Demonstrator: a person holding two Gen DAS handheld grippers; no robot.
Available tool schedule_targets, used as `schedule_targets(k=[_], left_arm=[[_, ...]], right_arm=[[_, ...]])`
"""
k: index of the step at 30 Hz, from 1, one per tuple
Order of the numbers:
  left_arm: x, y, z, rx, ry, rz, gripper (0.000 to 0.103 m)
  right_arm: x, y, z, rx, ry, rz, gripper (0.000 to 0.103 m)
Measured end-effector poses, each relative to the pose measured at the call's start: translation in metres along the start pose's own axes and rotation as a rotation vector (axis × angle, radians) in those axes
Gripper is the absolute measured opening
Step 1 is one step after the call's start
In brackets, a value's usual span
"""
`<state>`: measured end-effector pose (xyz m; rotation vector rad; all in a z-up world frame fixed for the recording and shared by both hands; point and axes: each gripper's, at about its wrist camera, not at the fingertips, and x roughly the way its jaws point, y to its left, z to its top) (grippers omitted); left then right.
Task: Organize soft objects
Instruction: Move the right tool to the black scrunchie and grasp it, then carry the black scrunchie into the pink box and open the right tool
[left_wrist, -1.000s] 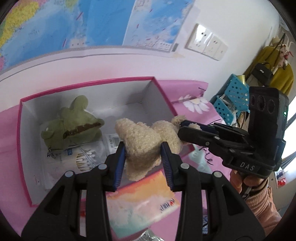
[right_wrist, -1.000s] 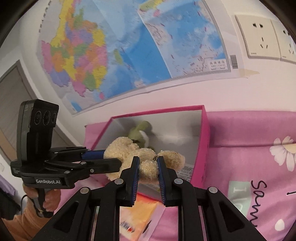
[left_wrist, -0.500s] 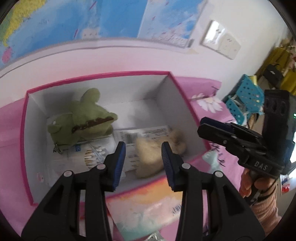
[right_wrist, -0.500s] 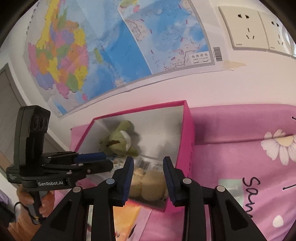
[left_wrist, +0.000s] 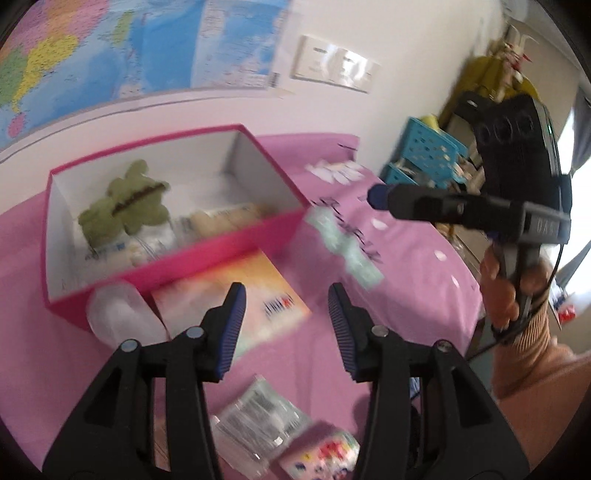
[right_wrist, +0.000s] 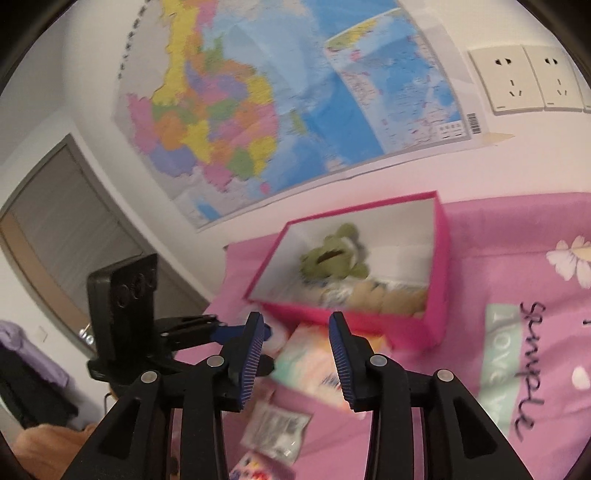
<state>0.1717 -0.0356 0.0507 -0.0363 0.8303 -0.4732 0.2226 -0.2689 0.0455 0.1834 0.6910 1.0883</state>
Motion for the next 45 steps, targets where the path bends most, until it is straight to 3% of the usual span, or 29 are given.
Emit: schedule_targets(k=[6, 9, 15, 21, 24, 25, 26, 29, 33, 36, 39, 45], left_arm=[[-0.004, -0.03, -0.039, 0.077, 0.046, -0.092, 0.048], [0.002, -0.045, -0.059, 0.118, 0.096, -0.13, 0.048], [0.019, -0.062, -0.089, 0.14, 0.183, -0.185, 0.048], [0.026, -0.061, -0.1, 0.111, 0.213, -0.188, 0.048], [0.024, -0.057, -0.102, 0.091, 0.213, -0.186, 0.048], [0.024, -0.055, -0.102, 0.085, 0.214, -0.187, 0.048], [0.023, -0.053, -0.102, 0.077, 0.214, -0.19, 0.048], [0.023, -0.047, -0.104, 0.048, 0.216, -0.206, 0.048], [0.018, -0.043, -0.104, 0.035, 0.204, -0.249, 0.049], [0.013, -0.045, -0.101, 0.043, 0.181, -0.311, 0.059], [0.01, -0.046, -0.096, 0.051, 0.162, -0.345, 0.061], [0.013, -0.039, -0.078, 0.025, 0.131, -0.32, 0.061]], right_arm=[[-0.027, 0.02, -0.045, -0.022, 0.093, -0.019, 0.038], [-0.029, 0.017, -0.086, 0.006, 0.213, -0.05, 0.041], [-0.005, 0.011, -0.164, 0.065, 0.479, -0.054, 0.041], [0.019, 0.011, -0.197, 0.071, 0.586, -0.029, 0.045], [0.026, 0.014, -0.199, 0.035, 0.573, -0.018, 0.041], [0.028, 0.015, -0.198, 0.015, 0.567, -0.02, 0.036], [0.029, 0.017, -0.197, 0.003, 0.562, -0.024, 0.022], [0.028, 0.018, -0.194, -0.002, 0.535, -0.005, 0.014], [0.013, 0.023, -0.178, -0.001, 0.452, 0.024, 0.012], [-0.001, 0.028, -0.162, -0.012, 0.382, 0.038, 0.012], [-0.01, 0.033, -0.146, -0.035, 0.315, 0.041, 0.012], [-0.019, 0.043, -0.11, -0.128, 0.2, 0.017, 0.012]])
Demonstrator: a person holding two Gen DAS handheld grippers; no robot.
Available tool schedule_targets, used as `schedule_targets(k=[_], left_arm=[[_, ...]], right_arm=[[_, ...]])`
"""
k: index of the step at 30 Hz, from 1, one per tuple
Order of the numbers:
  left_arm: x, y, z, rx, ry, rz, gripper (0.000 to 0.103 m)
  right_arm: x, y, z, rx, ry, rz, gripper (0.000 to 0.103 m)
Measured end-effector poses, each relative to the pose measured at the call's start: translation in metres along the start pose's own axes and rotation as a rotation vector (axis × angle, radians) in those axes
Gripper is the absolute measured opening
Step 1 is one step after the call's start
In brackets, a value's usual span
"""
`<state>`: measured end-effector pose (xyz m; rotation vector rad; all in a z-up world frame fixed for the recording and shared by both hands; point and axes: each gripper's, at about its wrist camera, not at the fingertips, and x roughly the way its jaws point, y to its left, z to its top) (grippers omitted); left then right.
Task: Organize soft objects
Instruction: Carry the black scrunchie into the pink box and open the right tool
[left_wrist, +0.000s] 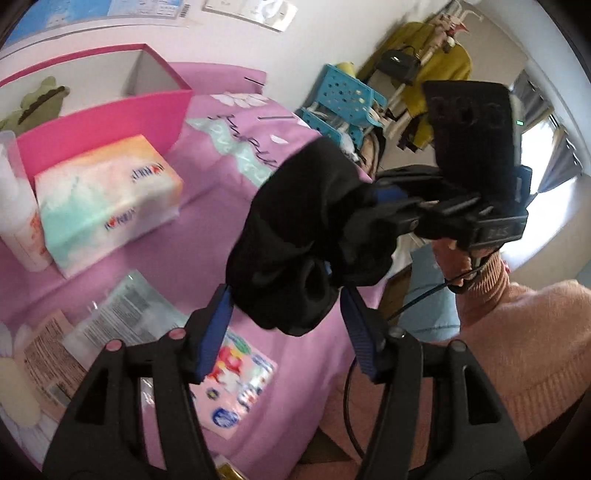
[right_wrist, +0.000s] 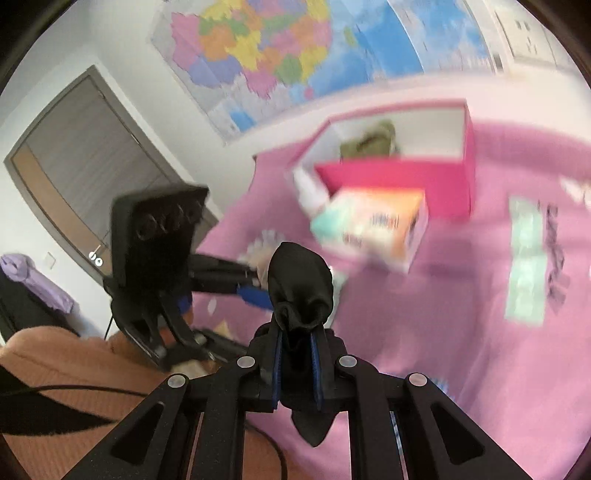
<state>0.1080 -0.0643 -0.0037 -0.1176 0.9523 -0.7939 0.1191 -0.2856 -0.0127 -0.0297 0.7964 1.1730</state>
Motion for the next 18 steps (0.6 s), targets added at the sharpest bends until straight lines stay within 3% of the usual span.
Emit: schedule_targets(k=[5, 9, 18], left_arm=[[-0.007, 0.007, 0.025, -0.025, -0.073, 0.032, 0.061], [-0.017, 0.011, 0.052, -0.029, -0.126, 0.09, 0.053], [-0.027, 0.049, 0.122, -0.095, -0.208, 0.214, 0.049]], right_arm=[[-0.007, 0.004, 0.035, -0.088, -0.061, -0.033, 0.012], [-0.005, 0.006, 0.066, -0.139, -0.106, -0.054, 0.012], [0.003, -0.025, 0.142, -0.163, -0.179, -0.107, 0.012]])
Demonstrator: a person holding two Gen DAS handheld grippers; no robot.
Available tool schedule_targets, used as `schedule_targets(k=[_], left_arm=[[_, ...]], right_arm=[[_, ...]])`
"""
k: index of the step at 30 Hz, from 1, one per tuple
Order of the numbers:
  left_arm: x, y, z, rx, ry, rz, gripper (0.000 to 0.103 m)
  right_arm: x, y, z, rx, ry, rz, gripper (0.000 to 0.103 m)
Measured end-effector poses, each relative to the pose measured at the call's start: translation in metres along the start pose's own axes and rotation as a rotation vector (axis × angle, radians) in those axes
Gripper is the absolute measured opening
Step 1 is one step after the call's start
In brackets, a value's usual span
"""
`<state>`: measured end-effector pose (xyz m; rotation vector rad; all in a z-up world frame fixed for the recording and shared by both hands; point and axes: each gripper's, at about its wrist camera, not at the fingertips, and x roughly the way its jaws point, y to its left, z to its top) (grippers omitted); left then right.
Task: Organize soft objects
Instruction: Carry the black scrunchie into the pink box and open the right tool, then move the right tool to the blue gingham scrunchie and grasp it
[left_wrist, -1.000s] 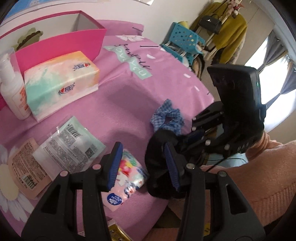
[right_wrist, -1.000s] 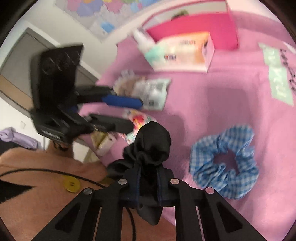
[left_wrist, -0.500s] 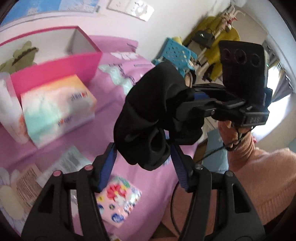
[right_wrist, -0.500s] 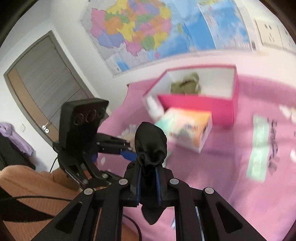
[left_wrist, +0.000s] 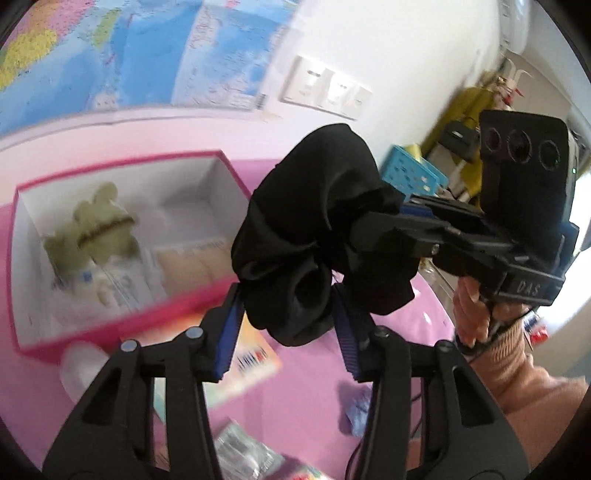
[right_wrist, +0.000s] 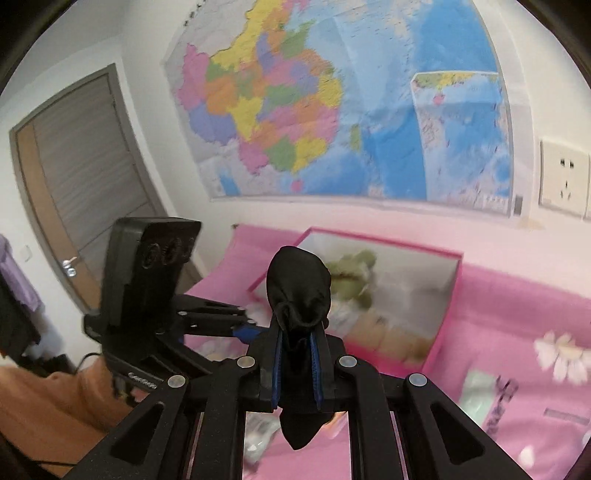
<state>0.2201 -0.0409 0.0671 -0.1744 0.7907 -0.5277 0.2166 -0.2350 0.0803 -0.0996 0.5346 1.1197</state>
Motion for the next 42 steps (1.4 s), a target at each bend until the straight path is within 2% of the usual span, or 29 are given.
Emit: schedule_targets(k=[7, 15, 17, 18, 21, 25, 27, 31, 36, 42], left_arm=[[0.024, 0.03, 0.04, -0.05, 0.011, 0.086, 0.047], [0.051, 0.06, 0.064, -0.091, 0.045, 0.197, 0.047], [0.059, 0.066, 0.069, -0.104, 0.065, 0.228, 0.047], [0.063, 0.069, 0.07, -0.112, 0.08, 0.252, 0.048], [0.072, 0.075, 0.069, -0.135, 0.127, 0.329, 0.05], [0.066, 0.075, 0.062, -0.134, 0.108, 0.326, 0.05], [0.06, 0.074, 0.059, -0.129, 0.094, 0.324, 0.05], [0.045, 0.066, 0.053, -0.109, 0.043, 0.309, 0.05], [0.025, 0.036, 0.039, -0.034, -0.002, 0.234, 0.051], [0.004, -0.001, 0.005, 0.062, 0.008, 0.141, 0.052]], right_arm=[[0.039, -0.048, 0.036, 0.065, -0.001, -0.028, 0.012], [0.082, -0.087, 0.049, 0.126, 0.023, -0.046, 0.012], [0.095, -0.096, 0.05, 0.143, 0.041, -0.06, 0.015], [0.102, -0.099, 0.051, 0.14, 0.056, -0.074, 0.017], [0.122, -0.107, 0.047, 0.124, 0.114, -0.207, 0.029], [0.125, -0.114, 0.039, 0.141, 0.125, -0.293, 0.034], [0.119, -0.113, 0.034, 0.145, 0.119, -0.302, 0.035], [0.099, -0.1, 0.026, 0.121, 0.091, -0.281, 0.035], [0.065, -0.089, 0.02, 0.131, 0.054, -0.206, 0.035], [0.014, -0.065, -0.007, 0.129, 0.046, -0.099, 0.039]])
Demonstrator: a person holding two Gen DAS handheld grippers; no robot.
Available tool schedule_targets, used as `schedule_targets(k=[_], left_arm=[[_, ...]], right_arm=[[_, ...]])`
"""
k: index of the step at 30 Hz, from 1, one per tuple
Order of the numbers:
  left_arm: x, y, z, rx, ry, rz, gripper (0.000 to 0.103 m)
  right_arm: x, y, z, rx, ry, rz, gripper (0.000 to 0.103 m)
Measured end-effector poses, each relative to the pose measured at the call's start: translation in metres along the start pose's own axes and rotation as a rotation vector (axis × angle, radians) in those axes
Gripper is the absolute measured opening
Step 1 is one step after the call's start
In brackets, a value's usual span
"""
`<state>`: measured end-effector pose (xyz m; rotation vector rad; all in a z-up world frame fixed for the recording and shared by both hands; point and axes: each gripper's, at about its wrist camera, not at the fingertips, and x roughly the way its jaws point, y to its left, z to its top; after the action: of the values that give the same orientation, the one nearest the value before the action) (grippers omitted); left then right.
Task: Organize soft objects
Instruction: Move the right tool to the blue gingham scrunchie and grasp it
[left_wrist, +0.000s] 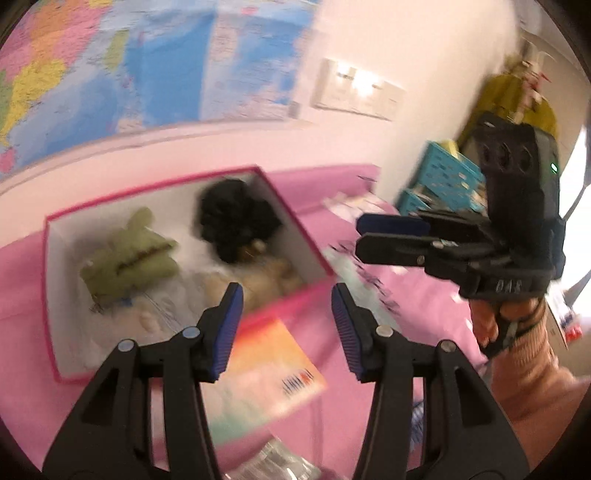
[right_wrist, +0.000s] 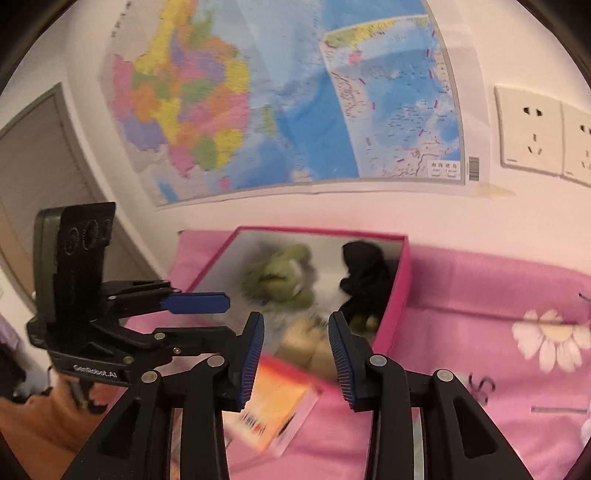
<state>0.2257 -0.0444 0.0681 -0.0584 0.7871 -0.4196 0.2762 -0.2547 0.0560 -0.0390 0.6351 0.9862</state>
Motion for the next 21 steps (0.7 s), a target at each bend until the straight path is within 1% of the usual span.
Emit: schedule_targets(k=[3, 7, 11, 13, 17, 19, 21], left_arm=[[-0.006, -0.014, -0.017, 0.034, 0.013, -0.028, 0.052], [-0.011, -0.036, -0.047, 0.079, 0.05, -0.081, 0.052], [-0.002, -0.057, -0.074, 0.123, 0.114, -0.136, 0.052], [0.005, -0.067, -0.09, 0.13, 0.158, -0.178, 0.052], [0.019, -0.073, -0.111, 0.113, 0.225, -0.218, 0.052], [0.027, -0.074, -0.119, 0.101, 0.255, -0.223, 0.052], [0.034, -0.077, -0.128, 0.087, 0.285, -0.23, 0.052]], right_arm=[[-0.016, 0.012, -0.021, 0.006, 0.012, 0.036, 0.043], [-0.036, 0.02, -0.055, 0.027, 0.053, 0.08, 0.043], [-0.049, 0.024, -0.092, 0.051, 0.104, 0.073, 0.045], [-0.051, 0.022, -0.109, 0.069, 0.136, 0.06, 0.048], [-0.052, 0.014, -0.145, 0.116, 0.213, 0.033, 0.053], [-0.046, 0.01, -0.159, 0.142, 0.244, 0.041, 0.054], [-0.037, 0.009, -0.172, 0.148, 0.289, 0.014, 0.054]])
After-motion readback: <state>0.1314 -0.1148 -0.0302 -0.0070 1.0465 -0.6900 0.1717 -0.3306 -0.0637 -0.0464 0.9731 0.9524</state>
